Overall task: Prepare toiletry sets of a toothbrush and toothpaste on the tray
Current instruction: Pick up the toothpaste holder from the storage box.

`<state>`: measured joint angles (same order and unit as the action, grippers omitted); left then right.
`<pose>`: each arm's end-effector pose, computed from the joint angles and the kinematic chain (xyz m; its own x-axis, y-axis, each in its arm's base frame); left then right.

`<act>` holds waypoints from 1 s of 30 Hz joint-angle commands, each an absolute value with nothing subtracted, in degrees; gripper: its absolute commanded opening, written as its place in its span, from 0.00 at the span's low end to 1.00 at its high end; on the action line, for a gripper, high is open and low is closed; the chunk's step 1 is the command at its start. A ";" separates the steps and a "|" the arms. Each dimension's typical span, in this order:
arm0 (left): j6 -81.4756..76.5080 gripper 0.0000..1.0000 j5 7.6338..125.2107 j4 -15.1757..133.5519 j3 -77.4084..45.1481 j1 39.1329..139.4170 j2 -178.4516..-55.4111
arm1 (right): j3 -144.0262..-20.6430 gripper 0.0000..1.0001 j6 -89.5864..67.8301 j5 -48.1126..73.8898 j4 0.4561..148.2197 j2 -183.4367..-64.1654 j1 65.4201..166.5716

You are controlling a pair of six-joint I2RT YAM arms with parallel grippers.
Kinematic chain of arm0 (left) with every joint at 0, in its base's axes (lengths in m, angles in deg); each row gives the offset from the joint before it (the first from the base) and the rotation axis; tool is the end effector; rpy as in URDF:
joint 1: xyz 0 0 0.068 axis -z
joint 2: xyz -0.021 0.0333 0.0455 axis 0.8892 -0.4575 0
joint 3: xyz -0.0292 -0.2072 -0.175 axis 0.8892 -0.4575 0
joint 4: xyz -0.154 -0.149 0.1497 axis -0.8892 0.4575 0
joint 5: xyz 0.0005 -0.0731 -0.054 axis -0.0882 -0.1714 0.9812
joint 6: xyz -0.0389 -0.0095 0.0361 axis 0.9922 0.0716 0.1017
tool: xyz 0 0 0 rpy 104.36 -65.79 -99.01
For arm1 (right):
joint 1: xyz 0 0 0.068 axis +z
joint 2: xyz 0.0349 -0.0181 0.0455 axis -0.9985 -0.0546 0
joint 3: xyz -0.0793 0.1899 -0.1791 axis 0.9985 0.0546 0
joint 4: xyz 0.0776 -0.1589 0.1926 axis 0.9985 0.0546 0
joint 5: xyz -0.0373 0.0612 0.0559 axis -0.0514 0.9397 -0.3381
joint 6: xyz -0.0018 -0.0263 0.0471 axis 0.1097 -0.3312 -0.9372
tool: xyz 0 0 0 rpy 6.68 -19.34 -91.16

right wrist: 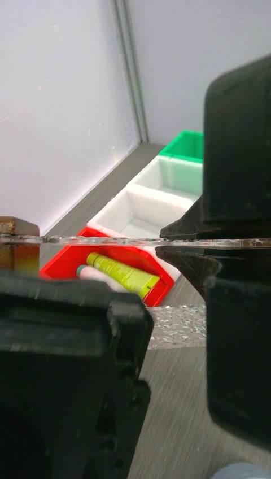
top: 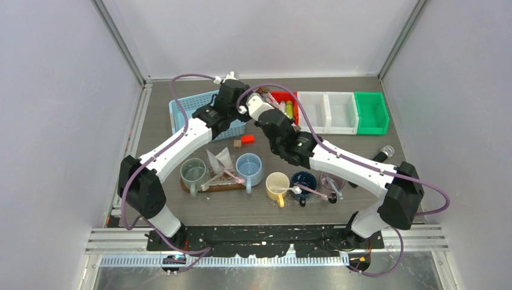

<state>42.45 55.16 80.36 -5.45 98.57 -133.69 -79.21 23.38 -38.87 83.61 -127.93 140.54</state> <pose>0.3075 -0.2195 0.3448 -0.6688 -0.5446 -0.5062 -0.0199 0.6937 -0.7200 0.2227 0.2609 0.3430 -0.1107 -0.7091 -0.6964 -0.2802 0.6945 -0.6627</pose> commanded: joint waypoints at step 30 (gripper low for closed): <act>42.05 0.00 47.48 22.30 -29.72 98.37 -124.32 | -95.16 0.71 -55.34 -15.04 110.92 -118.77 124.81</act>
<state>41.03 48.36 35.90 -29.84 98.28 -128.09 -99.30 -36.31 -21.23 110.32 -120.02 125.50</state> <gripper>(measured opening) 0.037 0.725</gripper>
